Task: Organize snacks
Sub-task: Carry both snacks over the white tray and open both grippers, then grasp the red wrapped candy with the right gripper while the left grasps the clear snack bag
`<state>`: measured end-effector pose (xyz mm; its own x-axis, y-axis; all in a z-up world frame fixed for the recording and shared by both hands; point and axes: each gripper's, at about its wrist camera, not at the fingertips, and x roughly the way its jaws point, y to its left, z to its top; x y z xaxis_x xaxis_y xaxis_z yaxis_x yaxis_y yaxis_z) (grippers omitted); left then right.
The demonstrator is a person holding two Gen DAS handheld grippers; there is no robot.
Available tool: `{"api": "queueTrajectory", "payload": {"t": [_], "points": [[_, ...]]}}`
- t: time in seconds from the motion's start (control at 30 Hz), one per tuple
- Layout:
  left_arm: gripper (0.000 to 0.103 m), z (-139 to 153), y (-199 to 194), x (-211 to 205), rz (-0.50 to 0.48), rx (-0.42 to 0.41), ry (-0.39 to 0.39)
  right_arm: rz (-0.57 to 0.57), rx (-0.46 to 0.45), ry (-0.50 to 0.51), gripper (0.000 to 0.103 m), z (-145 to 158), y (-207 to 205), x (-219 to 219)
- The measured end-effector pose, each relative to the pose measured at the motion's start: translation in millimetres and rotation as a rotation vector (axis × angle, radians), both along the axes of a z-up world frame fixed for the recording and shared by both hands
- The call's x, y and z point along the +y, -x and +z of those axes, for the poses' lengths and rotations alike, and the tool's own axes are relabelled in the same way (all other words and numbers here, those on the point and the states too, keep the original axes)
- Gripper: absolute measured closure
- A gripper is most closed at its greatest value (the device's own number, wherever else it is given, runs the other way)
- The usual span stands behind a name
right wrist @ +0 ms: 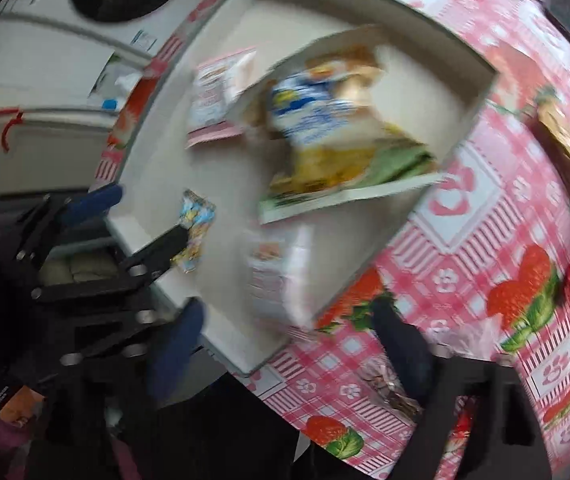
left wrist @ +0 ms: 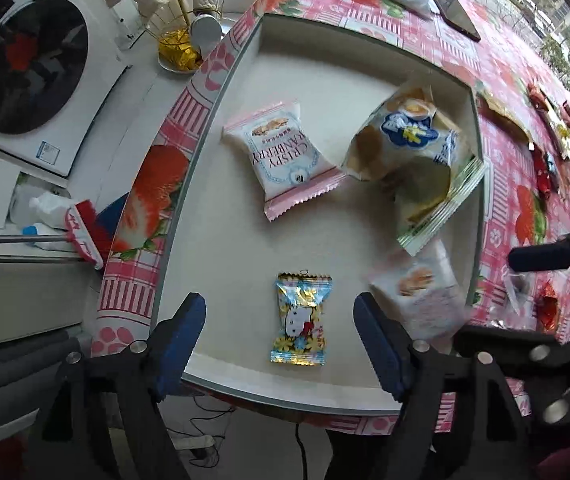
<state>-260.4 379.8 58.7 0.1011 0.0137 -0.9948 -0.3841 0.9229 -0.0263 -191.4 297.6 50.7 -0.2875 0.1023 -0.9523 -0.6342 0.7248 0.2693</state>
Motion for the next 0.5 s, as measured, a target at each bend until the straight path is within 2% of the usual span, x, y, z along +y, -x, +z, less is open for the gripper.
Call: {"api": "queueTrajectory", "payload": {"t": [0.13,0.2,0.33,0.5], "points": [[0.023,0.1,-4.6,0.1,-0.004,0.009,0.013,-0.085,-0.004,0.028,0.001,-0.9,-18.7,-32.8],[0.023,3.6,-9.9,-3.7,-0.021,0.000,0.006,-0.134,-0.006,0.049,0.001,-3.0,-25.4,-54.2],[0.023,14.2,-18.9,-20.9,-0.101,-0.033,-0.013,-0.276,-0.006,0.109,0.001,-9.1,-38.9,-116.2],[0.023,29.0,-34.7,-60.6,-0.267,-0.078,-0.026,-0.469,0.000,0.196,0.001,-17.2,-47.0,-197.5]]}}
